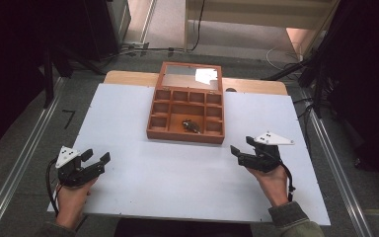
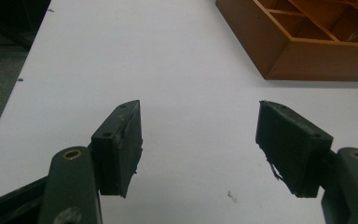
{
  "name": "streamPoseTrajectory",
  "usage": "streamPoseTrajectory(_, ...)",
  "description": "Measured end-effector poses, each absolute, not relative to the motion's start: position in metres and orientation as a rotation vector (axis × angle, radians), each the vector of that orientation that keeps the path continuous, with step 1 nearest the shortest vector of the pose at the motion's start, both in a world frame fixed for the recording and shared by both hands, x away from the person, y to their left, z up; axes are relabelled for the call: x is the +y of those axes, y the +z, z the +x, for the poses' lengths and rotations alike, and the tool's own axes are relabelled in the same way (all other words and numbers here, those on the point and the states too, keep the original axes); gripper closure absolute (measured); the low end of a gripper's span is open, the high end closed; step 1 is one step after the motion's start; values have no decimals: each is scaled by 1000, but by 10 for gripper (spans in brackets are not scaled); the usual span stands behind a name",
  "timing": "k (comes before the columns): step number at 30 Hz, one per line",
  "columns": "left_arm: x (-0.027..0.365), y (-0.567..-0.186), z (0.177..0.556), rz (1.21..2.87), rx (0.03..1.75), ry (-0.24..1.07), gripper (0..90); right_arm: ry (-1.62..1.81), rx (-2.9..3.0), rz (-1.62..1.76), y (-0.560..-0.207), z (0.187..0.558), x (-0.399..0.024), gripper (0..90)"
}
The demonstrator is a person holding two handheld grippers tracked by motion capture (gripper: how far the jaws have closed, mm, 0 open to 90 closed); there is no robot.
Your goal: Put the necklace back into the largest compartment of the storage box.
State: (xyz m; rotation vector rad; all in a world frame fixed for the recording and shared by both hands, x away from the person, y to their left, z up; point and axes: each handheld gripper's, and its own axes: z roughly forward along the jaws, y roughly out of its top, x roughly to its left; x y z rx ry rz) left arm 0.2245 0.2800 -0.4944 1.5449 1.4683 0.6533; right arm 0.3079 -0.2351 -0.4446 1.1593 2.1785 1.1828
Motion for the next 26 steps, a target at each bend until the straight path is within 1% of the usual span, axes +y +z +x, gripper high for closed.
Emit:
streamPoseTrajectory(19,280,-494,225,1552,1465,656,314,1172,2069,1268,-446,283,-291,280)
streamPoseTrajectory(23,280,-494,224,1552,1463,657,314,1185,2039,1309,-447,278,-303,237)
streamPoseTrajectory(26,280,-494,224,1552,1463,661,314,1204,1970,1345,-449,275,-318,179)
